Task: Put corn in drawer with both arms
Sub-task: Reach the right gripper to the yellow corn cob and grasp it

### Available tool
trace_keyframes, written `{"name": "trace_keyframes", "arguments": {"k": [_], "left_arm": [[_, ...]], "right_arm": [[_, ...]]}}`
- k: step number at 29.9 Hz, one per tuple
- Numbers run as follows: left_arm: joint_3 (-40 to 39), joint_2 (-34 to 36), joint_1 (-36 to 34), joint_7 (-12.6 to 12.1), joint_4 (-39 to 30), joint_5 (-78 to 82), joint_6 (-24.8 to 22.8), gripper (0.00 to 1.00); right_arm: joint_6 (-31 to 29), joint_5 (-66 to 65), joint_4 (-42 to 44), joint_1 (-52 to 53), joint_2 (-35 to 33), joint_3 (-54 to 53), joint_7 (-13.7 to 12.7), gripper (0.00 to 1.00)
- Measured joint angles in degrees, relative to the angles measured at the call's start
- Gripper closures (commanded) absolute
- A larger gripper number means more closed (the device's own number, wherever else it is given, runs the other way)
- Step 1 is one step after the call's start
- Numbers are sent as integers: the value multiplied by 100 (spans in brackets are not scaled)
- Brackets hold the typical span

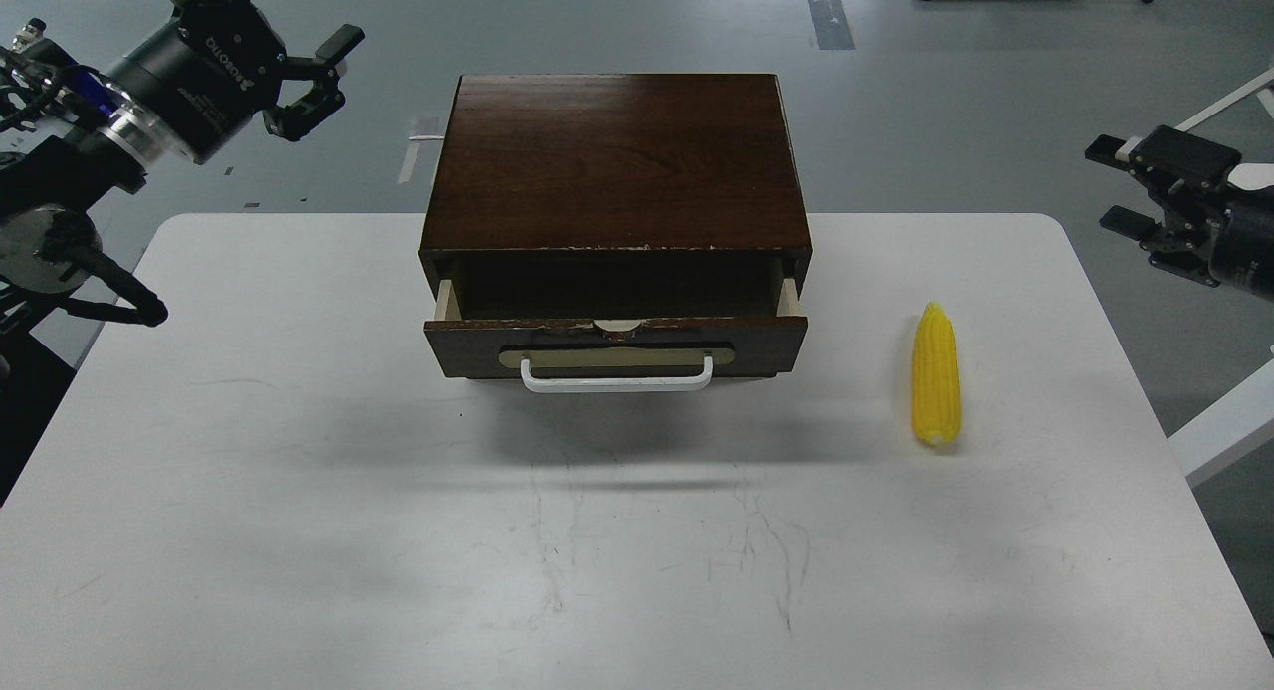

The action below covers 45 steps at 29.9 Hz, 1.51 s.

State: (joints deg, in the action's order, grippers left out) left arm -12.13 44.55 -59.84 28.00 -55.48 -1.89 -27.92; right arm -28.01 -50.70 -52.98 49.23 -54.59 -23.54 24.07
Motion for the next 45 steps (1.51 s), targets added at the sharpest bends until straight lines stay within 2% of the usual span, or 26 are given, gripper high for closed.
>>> {"name": "trace_keyframes", "arguments": {"k": [4,10,13,17,30,38,40,42,43,44,45], "left_arm": [[-184,-15,237,0,-30,18,-7,1],[-304,-16,326,0,-92,31,-9,1],[-308,-25,364,0,-95,46,-10,1],[-309,-33,422,0,-94,62,-10,1],[-324,-39,429,0,-94,82,-10,1],[-324,-26,429,0,-94,84,-9,1],[-323,-26,429,0,-94,84,-9,1],[-322,-24,429,0,-95,84,-9,1],[-321,-24,429,0,-95,84,-9,1],[-321,-24,429,0,-94,84,-9,1],[-321,-21,429,0,-94,84,-9,1]], "right_arm": [[-1,-926,-34,574,248,789,-16,0],[0,-1209,279,1368,820,2524,-26,0],[3,-1214,548,1460,1249,2984,-31,0],[3,-1214,795,1396,1500,3173,-41,0],[3,-1214,970,1153,1577,3214,-133,0],[1,-1214,1336,942,1968,3205,-182,0],[1,-1214,1410,921,2039,3206,-223,4],[1,-1210,1458,914,2116,3206,-251,13],[2,-1208,1475,911,2148,3206,-255,19],[14,-1207,1499,908,2177,3205,-259,31],[38,-1207,1523,904,2197,3206,-261,34]]}}
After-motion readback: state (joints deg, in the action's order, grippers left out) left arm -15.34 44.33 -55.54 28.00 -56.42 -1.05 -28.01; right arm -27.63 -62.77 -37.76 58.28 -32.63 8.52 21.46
